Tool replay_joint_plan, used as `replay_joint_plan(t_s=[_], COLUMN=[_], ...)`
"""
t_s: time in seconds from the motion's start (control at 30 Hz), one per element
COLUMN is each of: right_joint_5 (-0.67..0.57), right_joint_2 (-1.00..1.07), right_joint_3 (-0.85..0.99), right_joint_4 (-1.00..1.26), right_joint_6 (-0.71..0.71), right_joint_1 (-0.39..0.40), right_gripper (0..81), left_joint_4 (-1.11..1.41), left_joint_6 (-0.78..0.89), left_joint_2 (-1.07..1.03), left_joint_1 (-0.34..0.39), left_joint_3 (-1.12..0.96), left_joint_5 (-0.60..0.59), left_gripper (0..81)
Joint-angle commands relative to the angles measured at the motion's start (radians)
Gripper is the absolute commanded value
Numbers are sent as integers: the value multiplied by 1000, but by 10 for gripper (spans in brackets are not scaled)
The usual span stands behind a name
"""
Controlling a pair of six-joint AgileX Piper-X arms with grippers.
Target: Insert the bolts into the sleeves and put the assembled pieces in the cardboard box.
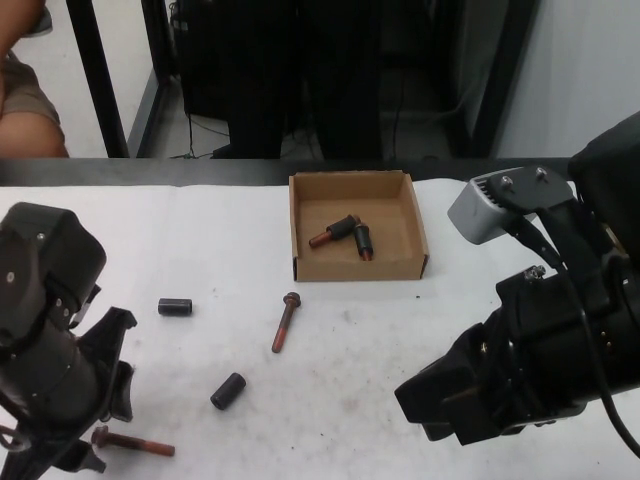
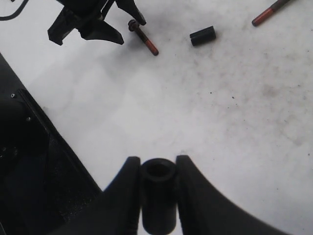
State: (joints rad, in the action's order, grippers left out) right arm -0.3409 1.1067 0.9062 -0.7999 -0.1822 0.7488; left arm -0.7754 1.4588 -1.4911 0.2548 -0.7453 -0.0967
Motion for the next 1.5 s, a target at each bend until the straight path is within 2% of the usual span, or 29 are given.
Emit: replay_joint_plan(t_s=[0.0, 0.37, 0.43, 0.67, 0.77, 0.87, 0.9, 1.17, 1.3, 1.47], right_joint_5=[-16, -16, -16, -16, -16, -16, -16, -16, -16, -16], right_joint_2=[-12, -12, -12, -12, -12, -12, -12, -12, -12, -12], right_joint_3=[4, 4, 4, 4, 4, 4, 4, 4, 4, 4], right_joint_4=[5, 5, 5, 5, 5, 5, 5, -2, -28, -45], right_joint_6=[10, 10, 10, 10, 10, 10, 10, 10, 10, 10], right_joint_1=[4, 4, 4, 4, 4, 4, 4, 4, 4, 4], right_gripper=[3, 3, 3, 3, 3, 3, 3, 3, 3, 3], left_joint_4=[0, 39, 45, 112, 138, 163, 172, 203, 203, 241], left_joint_6=[8, 45, 45, 37, 37, 15, 2, -276, -382, -511], left_joint_2=[-36, -77, -93, -150, -156, -156, -156, -129, -57, 31], left_joint_1=[4, 4, 4, 4, 4, 4, 4, 4, 4, 4], left_joint_3=[1, 1, 1, 1, 1, 1, 1, 1, 1, 1], left_joint_5=[10, 28, 22, -26, -21, -16, -11, -9, 45, 51], left_gripper=[468, 467, 445, 295, 186, 22, 7, 8, 8, 8])
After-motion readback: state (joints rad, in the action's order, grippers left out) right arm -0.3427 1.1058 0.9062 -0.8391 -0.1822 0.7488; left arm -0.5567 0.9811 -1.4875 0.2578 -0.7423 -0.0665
